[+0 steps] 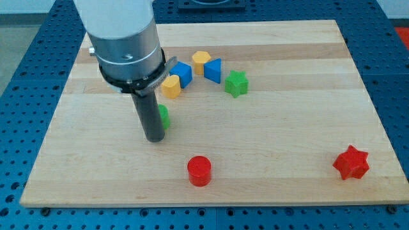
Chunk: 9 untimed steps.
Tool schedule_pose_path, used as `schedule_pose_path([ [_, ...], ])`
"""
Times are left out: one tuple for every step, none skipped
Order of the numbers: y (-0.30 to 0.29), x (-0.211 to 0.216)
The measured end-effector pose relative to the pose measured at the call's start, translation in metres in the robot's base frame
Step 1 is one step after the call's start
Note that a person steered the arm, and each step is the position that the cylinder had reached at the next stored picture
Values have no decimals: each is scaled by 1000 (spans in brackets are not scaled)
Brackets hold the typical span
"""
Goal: Place the red heart diagonally to the green star at the bottom of it
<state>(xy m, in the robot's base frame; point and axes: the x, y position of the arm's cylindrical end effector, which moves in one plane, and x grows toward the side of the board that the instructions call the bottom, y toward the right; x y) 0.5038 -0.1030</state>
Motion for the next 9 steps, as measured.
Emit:
schedule_pose_path([
  [0,-17],
  [0,-35],
  [0,-43],
  [3,-35],
  [48,-15],
  [135,-15],
  [199,37],
  [216,109],
  [243,115],
])
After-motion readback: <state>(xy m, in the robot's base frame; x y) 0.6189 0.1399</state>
